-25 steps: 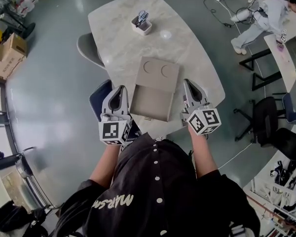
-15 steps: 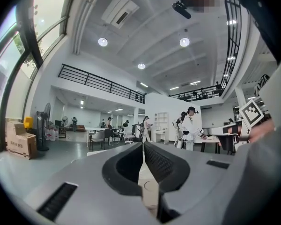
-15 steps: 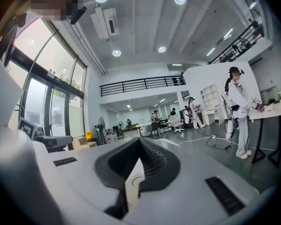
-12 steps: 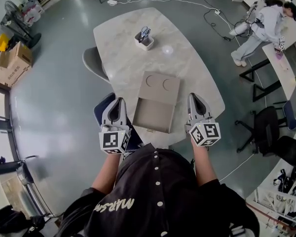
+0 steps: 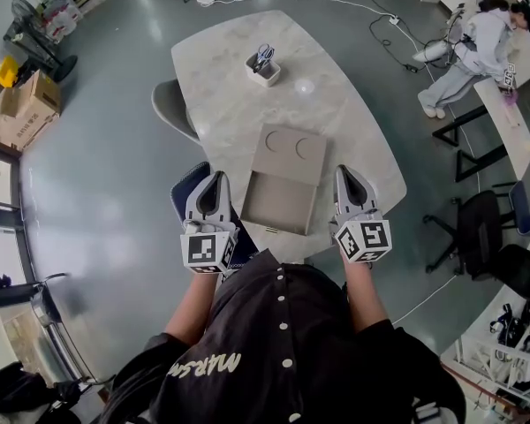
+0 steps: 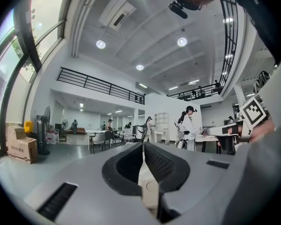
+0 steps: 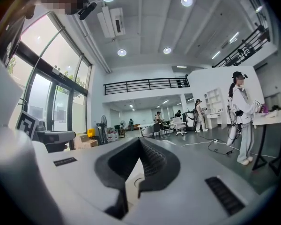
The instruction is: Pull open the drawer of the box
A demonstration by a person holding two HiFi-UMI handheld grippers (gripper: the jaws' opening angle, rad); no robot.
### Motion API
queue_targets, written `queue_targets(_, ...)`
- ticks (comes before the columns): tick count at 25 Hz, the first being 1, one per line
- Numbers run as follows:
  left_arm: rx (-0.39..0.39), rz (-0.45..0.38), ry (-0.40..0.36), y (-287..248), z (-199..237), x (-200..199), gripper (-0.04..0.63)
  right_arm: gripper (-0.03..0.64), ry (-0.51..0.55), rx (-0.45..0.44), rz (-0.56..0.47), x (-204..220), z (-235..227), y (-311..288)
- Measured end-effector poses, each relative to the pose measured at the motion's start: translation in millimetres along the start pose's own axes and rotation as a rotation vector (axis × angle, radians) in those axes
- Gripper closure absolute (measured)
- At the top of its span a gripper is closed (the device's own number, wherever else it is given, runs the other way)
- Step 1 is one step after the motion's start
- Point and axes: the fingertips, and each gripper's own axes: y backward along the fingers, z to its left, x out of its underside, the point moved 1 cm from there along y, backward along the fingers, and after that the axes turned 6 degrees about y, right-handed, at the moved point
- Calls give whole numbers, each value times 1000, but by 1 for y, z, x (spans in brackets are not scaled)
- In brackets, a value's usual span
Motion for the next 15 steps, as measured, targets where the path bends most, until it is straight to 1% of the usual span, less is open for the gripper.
queue_targets(7,-6,6,-6,1,0,4,574,620,11,-18,0,0,6,-2)
queue_targets(15,-1,-4,-3,1,-5,-1,572,620,23,-27,6,-3,9,-4)
